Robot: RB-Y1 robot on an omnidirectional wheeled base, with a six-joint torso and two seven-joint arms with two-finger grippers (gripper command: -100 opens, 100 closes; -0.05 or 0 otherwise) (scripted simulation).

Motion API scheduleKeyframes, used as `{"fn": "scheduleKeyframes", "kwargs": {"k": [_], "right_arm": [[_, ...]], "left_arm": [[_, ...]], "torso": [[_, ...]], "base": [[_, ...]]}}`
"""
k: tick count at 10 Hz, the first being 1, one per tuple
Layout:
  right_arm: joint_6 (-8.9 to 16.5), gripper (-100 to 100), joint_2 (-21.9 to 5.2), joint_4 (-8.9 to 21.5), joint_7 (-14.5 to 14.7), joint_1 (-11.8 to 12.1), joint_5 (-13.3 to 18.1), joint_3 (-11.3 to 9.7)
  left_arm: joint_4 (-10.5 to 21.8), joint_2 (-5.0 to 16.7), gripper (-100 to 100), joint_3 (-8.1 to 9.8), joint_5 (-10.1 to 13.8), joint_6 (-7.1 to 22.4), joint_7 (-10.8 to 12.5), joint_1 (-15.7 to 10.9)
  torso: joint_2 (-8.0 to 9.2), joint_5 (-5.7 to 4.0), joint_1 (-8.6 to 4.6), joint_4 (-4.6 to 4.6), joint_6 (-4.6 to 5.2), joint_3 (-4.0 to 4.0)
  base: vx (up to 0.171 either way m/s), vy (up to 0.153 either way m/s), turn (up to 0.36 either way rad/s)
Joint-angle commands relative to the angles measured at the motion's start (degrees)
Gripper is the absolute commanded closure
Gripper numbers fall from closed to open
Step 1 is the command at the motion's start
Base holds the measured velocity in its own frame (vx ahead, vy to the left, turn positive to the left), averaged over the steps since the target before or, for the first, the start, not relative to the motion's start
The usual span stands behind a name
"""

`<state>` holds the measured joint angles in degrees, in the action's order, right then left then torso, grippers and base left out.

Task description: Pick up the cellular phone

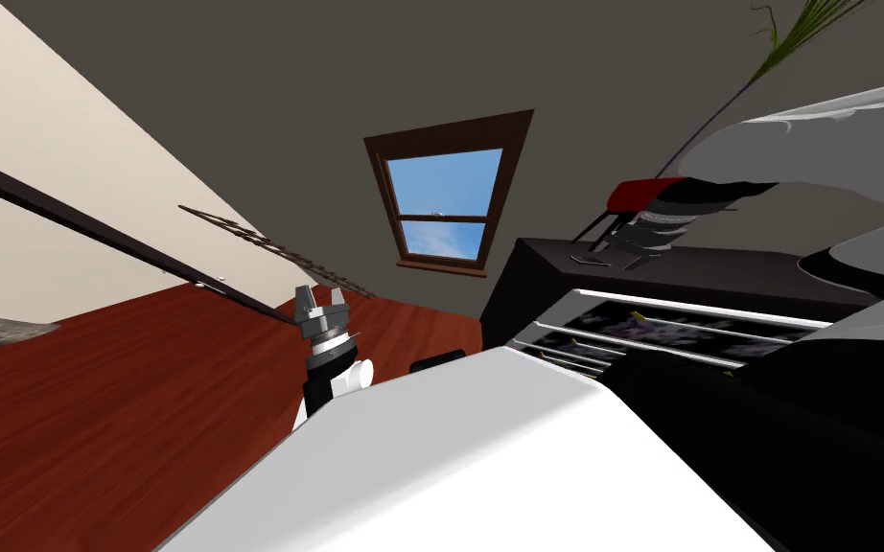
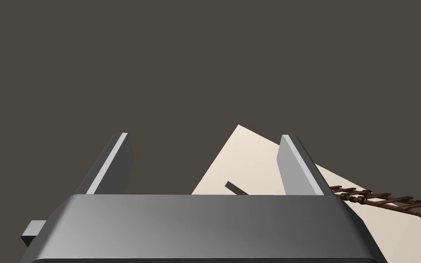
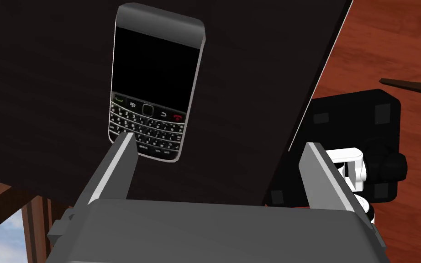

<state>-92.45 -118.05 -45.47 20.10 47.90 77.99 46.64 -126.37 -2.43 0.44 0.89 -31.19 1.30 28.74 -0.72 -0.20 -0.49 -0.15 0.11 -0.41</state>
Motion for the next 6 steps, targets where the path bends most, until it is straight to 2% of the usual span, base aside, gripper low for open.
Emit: {"fn": "scheduleKeyframes", "kwargs": {"k": [1,3,5,6], "right_arm": [[-2.6,-100,-1.2,1.91,0.02,1.69,-0.22,-0.2],[-5.9,-100,-1.66,2.88,-0.47,3.09,0.07,-0.53],[-7.32,-100,-1.67,3.04,-0.58,3.41,0.1,-0.65],[-6.47,-100,-1.59,3.03,-0.3,3.33,0.02,-0.64]], "left_arm": [[0.0,0.0,0,0.0,0.0,0.0,0.0,0.0],[0.0,0.0,0,0.0,0.0,0.0,0.0,0.0],[0.0,-0.01,0,-0.01,0.0,0.0,0.0,-0.01],[0.0,-0.01,0,-0.01,0.0,0.0,0.0,-0.01]], "torso": [[0.0,0.0,0.0,0.0,0.0,0.0],[-0.02,0.02,0.04,-0.01,-0.04,-0.01],[0.18,0.06,0.24,0.05,0.0,0.11],[0.28,0.1,0.38,0.07,0.01,0.17]], "base": [[0.088,-0.108,0.122],[0.097,-0.123,0.166],[0.039,-0.052,0.037],[0.013,-0.016,0.01]]}}
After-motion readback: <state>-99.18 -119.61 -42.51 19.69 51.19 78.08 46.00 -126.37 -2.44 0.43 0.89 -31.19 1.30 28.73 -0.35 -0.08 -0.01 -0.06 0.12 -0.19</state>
